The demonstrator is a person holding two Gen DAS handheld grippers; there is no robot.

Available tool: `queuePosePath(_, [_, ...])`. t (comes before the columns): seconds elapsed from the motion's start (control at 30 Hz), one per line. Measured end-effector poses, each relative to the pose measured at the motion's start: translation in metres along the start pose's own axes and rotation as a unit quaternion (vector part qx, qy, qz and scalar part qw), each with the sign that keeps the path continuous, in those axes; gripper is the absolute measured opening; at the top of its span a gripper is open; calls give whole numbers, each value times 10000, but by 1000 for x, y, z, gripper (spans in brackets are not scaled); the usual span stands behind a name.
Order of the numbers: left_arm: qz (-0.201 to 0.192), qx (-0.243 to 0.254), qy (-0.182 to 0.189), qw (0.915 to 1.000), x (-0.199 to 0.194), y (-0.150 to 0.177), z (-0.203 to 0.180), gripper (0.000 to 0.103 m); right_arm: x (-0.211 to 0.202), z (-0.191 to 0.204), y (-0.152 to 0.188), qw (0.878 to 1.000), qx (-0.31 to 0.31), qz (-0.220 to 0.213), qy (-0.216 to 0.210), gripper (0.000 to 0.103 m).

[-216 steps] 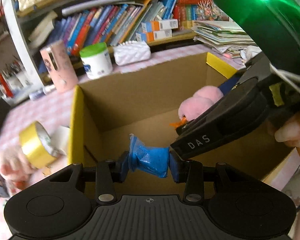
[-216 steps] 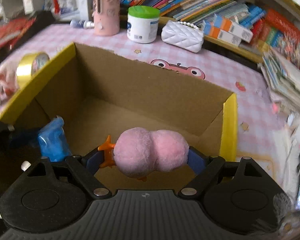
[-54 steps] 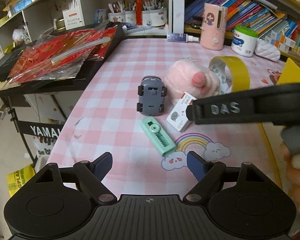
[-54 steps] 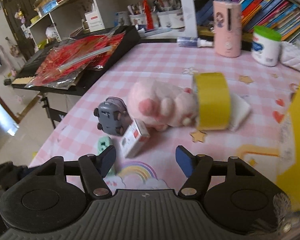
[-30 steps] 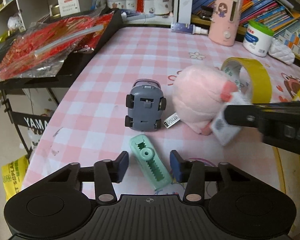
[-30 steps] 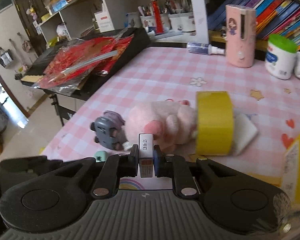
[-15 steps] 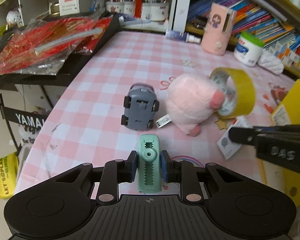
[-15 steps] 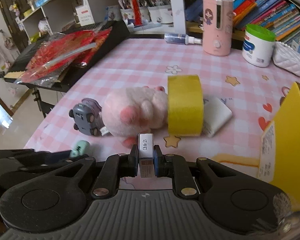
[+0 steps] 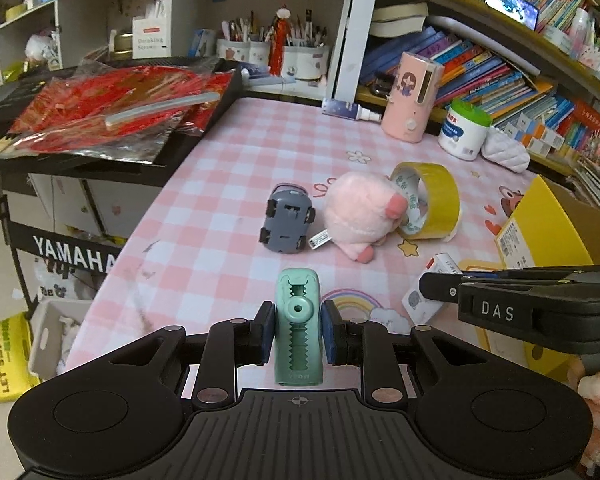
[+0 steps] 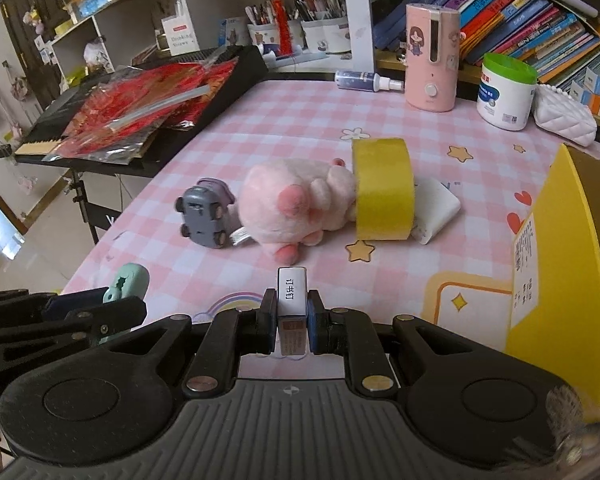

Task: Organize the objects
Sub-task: 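Carry the mint-green toy and small white box over the yellow box with both grippers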

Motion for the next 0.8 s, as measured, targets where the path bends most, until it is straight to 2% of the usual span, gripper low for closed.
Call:
queuePosePath(0.23, [-84,-23,126,9999,-25,11,5,23,-18,21,14,9999,-91,56,-24,14])
queuePosePath(0.8, [-17,-71,403,9992,-97,58,23,23,-86,57,71,9993,158,33,326,14])
Point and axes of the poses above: each gripper's, at about its wrist camera, not at the fingertips, and x roughly the way its jaws point, z to its left, y to its underside, the point moved 4 cm from there along x, roughly the way its jaws point, and after that the axes turned 14 degrees about -z, right-handed, at the moved point
